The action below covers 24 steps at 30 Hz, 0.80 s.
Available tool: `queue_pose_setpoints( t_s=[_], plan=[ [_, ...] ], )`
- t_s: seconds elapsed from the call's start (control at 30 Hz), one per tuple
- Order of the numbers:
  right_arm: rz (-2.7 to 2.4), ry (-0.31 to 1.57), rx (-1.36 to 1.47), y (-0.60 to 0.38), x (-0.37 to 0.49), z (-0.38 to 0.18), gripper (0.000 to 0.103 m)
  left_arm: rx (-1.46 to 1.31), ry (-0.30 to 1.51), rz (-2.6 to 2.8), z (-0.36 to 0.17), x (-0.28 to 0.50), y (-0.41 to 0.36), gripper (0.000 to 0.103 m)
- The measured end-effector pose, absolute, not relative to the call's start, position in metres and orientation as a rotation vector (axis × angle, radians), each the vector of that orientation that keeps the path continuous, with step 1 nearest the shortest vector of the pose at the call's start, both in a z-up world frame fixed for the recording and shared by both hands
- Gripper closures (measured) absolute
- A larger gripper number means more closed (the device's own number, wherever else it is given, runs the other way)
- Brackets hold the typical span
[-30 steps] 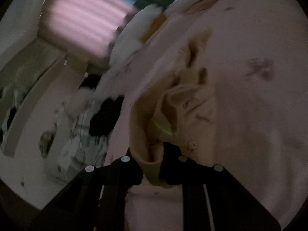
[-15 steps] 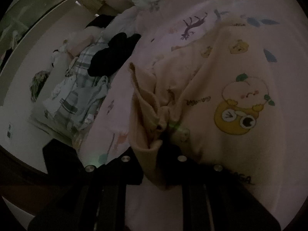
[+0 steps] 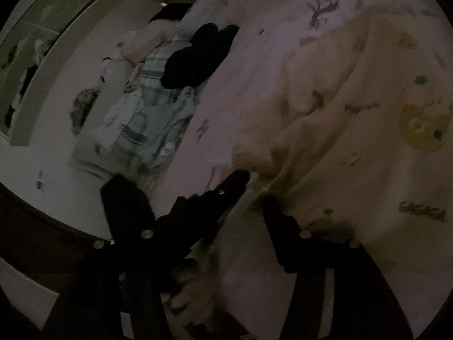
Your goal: Fold small clothes
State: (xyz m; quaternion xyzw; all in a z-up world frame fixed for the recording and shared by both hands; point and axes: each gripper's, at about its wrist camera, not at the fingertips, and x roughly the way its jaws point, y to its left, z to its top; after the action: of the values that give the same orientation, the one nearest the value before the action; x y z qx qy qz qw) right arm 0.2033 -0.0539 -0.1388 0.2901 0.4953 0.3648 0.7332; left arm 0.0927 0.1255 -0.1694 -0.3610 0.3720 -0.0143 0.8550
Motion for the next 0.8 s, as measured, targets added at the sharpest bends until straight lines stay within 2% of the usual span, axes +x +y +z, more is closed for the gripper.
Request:
queue_pose_setpoints(
  t_s=[0.13,0.3,0.37,0.47,0.57,0.73,0.8],
  plan=[
    [0.783,1.058,0.647,-0.061,0.205,-0.131,0.046,-0.760,0.782,-0.031,-0.169,0.092,0.127,0.077],
    [0.687,0.994,0.643,-0.071,0.228,-0.125,0.038,-0.787,0.783,-0.029,-0.168,0.090,0.128,0.077],
    [0.623,0.977,0.620,-0.072,0.242,-0.128,0.038,-0.769,0.785,-0.029,-0.167,0.091,0.127,0.077],
    [0.634,1.053,0.681,-0.063,0.254,-0.148,0.038,-0.734,0.784,-0.017,-0.165,0.094,0.126,0.077],
    [0.709,1.026,0.667,-0.052,0.249,-0.142,0.038,-0.722,0.785,-0.012,-0.165,0.094,0.126,0.077],
    [0.855,1.041,0.843,-0.053,0.249,-0.135,0.038,-0.693,0.783,-0.007,-0.165,0.096,0.124,0.077],
    [0.832,1.019,0.799,-0.057,0.245,-0.126,0.038,-0.693,0.781,-0.010,-0.165,0.096,0.124,0.076]
  ],
)
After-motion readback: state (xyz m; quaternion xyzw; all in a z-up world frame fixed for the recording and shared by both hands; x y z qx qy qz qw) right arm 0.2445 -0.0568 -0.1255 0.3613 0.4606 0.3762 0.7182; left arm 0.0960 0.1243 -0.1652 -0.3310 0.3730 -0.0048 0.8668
